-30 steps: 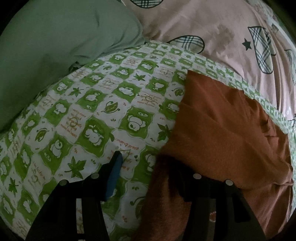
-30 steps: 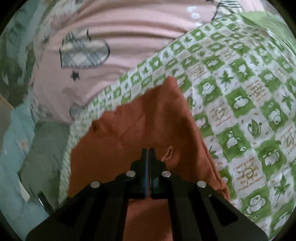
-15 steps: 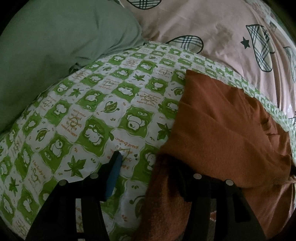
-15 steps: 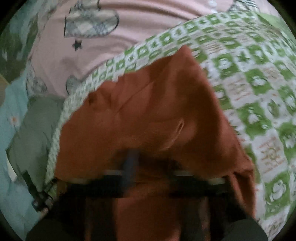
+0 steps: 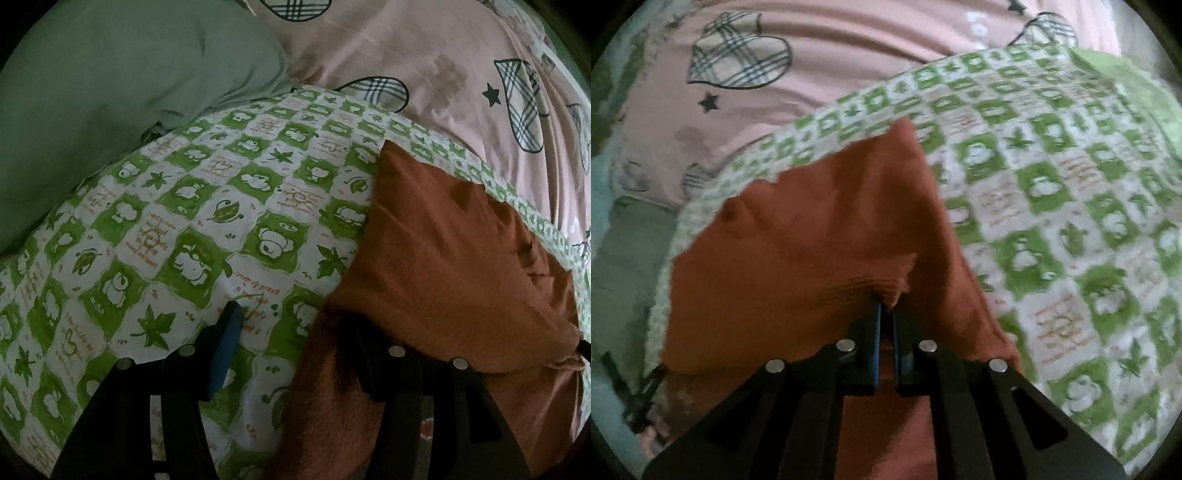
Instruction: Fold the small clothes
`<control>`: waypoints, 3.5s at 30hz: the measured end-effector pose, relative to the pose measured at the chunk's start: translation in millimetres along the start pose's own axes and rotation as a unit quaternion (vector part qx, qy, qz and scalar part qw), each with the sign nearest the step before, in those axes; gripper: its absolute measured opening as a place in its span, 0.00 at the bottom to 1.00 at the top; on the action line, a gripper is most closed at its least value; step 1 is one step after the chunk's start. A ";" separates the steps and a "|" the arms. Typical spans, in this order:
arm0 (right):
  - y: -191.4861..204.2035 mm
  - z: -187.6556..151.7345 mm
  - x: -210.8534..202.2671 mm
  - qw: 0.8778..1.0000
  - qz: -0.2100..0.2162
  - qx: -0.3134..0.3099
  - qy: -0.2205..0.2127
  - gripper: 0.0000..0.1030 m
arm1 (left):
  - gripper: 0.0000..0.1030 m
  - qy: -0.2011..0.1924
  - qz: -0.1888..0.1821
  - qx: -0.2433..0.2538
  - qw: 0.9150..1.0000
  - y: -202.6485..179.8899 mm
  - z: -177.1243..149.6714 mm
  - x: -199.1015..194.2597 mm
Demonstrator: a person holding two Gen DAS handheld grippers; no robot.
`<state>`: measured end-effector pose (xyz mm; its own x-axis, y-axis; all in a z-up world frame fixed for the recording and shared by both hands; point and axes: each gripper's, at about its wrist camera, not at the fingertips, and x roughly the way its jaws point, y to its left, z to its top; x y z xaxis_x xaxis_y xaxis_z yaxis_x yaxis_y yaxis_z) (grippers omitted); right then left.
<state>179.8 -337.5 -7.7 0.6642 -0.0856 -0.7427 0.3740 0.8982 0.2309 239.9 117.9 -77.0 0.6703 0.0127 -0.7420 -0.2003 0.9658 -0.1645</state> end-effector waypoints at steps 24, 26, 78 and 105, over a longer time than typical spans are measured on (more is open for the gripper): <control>-35.9 -57.4 -85.1 0.996 0.080 0.026 -0.005 0.53 | 0.63 0.010 -0.067 0.036 0.997 15.6 -38.9 -87.1; -42.9 -71.0 -91.4 0.995 0.092 0.022 0.008 0.53 | 0.68 0.023 -0.072 0.061 0.995 20.6 -55.6 -101.2; -117.0 -218.4 -144.0 0.931 0.356 0.034 0.078 0.08 | 0.04 0.114 -0.260 0.096 0.954 80.1 -169.1 -171.3; -54.9 13.2 -91.5 0.950 0.302 0.060 -0.057 0.08 | 0.04 -0.078 -0.257 0.047 0.962 -16.9 53.0 -126.6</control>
<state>107.0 -384.7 55.9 0.8443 0.3766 -0.3812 -0.0306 0.7441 0.6673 196.3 113.7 54.2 0.7647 -0.4403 -0.4704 0.2459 0.8742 -0.4186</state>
